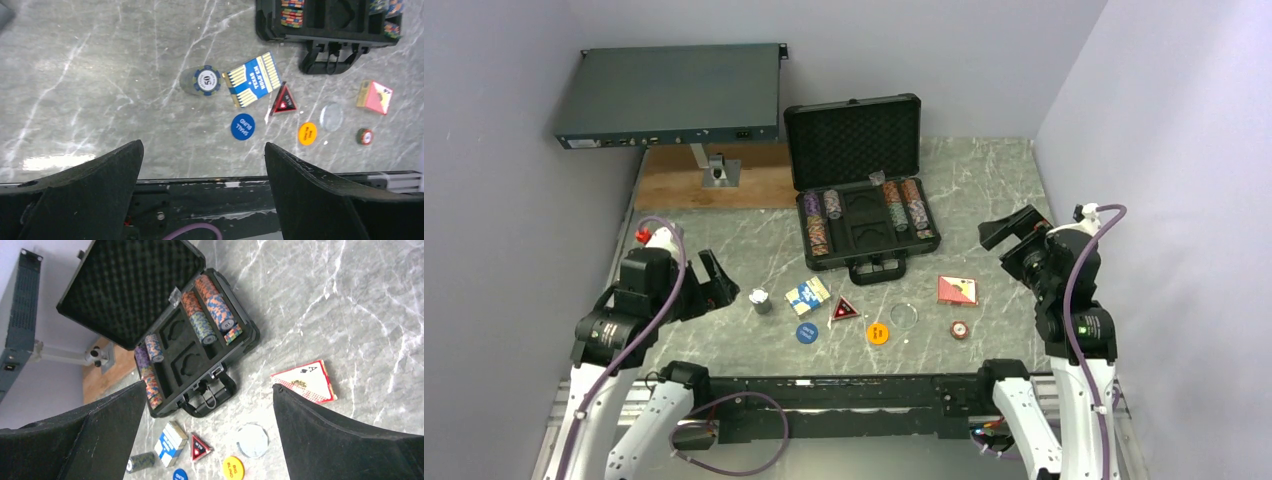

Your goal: Pack up texas hold em set

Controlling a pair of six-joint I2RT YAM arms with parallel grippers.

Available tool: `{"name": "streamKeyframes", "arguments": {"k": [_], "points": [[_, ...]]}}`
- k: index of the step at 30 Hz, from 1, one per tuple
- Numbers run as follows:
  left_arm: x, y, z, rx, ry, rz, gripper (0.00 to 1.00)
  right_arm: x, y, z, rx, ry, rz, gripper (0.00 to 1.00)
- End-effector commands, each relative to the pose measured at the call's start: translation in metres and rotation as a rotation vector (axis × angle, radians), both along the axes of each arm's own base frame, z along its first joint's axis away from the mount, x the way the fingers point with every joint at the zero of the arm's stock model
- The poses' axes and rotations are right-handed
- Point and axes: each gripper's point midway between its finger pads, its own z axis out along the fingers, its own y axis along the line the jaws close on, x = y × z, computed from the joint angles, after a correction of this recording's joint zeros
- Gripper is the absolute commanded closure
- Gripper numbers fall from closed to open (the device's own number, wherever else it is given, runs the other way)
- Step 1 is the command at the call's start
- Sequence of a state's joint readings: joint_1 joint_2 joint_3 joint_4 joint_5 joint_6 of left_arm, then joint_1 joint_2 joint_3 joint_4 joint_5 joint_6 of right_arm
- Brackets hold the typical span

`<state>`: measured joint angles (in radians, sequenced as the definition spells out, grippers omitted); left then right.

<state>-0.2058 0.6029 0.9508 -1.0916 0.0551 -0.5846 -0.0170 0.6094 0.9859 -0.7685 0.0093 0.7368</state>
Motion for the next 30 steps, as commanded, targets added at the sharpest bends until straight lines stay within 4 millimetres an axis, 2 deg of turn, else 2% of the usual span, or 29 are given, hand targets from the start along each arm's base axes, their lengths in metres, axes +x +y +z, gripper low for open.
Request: {"name": "streamKeyframes", "arguments": {"k": [1, 5, 9, 14, 17, 25, 30], "points": [[-0.010, 0.012, 0.003, 0.087, -0.034, -0.029, 0.01, -0.002, 0.008, -0.015, -0.009, 0.060, 0.063, 0.00], [-0.018, 0.016, -0.002, 0.119, -0.005, -0.049, 0.04, 0.001, 0.014, -0.018, -0.031, 0.087, 0.120, 0.00], [-0.022, 0.019, -0.005, 0.158, 0.011, -0.084, 0.04, 0.006, 0.009, -0.004, -0.115, 0.060, 0.135, 0.00], [-0.023, 0.015, -0.016, 0.168, 0.048, -0.128, 0.00, 0.012, 0.023, -0.002, -0.134, 0.025, 0.218, 0.00], [-0.025, 0.010, -0.026, 0.167, 0.129, -0.148, 0.00, 0.014, 0.027, -0.004, -0.122, 0.032, 0.230, 0.00], [-0.018, 0.001, -0.043, 0.205, 0.212, -0.173, 0.02, 0.013, 0.025, -0.010, -0.146, 0.040, 0.227, 0.00], [0.002, -0.013, -0.056, 0.251, 0.215, -0.207, 0.02, 0.015, 0.028, -0.014, -0.142, 0.044, 0.244, 0.00]]}}
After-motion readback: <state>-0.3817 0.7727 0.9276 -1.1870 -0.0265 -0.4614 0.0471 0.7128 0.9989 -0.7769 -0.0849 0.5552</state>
